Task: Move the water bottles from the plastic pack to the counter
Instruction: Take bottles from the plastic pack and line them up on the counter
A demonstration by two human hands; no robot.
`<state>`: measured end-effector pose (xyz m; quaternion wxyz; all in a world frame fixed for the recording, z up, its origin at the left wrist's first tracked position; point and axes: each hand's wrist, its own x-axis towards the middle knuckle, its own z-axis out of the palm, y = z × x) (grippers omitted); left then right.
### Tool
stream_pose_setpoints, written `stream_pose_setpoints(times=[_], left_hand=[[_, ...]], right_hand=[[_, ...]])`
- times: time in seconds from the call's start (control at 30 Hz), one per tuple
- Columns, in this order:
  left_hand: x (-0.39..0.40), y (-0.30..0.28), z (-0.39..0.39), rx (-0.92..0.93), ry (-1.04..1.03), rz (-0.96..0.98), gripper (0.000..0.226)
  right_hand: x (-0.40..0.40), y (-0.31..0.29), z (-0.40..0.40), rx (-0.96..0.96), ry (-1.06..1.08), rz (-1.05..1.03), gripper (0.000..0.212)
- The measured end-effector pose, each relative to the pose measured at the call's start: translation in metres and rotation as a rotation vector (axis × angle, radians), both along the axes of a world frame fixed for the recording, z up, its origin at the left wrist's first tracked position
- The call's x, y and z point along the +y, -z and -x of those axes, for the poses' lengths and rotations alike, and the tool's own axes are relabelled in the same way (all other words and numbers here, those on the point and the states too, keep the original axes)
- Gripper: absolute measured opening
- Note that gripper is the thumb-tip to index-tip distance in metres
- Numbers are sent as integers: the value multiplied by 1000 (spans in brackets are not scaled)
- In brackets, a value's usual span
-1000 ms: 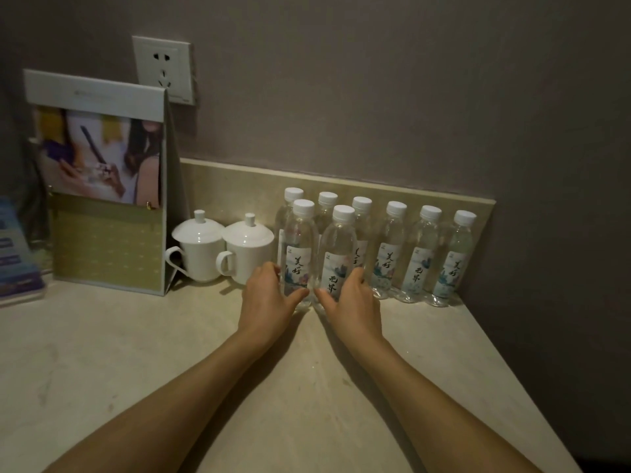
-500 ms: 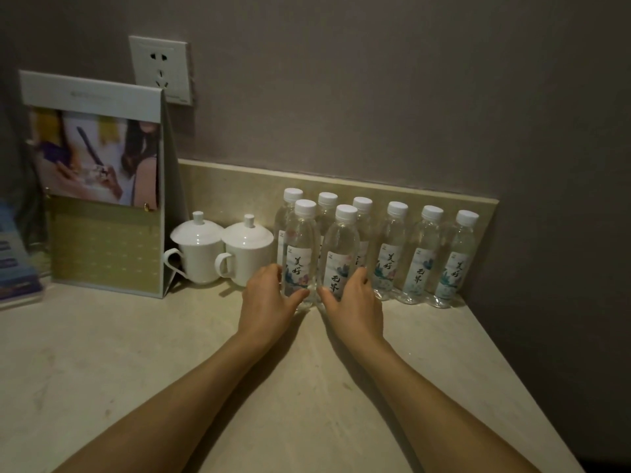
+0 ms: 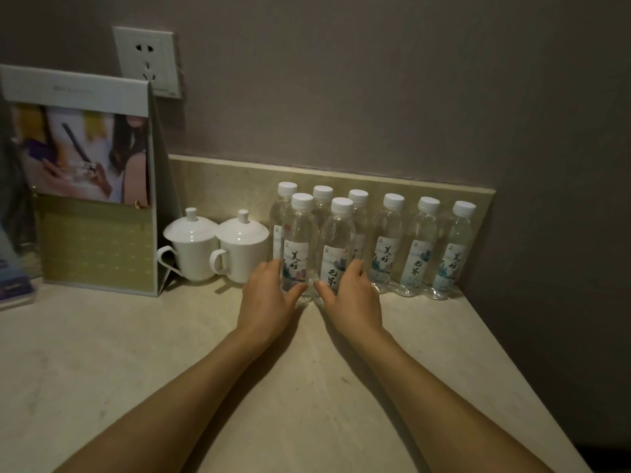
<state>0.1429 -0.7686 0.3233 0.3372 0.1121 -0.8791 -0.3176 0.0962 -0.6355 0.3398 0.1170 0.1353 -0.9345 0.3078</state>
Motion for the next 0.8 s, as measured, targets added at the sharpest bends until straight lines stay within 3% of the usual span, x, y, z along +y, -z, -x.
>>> stream_pose_setpoints(times=[0.47, 0.8], left_hand=[[-1, 1, 2, -3, -27, -80, 46], [0, 2, 2, 4, -37, -84, 48]], right_hand=[[0, 4, -3, 29, 36, 57, 63], [-3, 1, -4, -8, 49, 19, 67]])
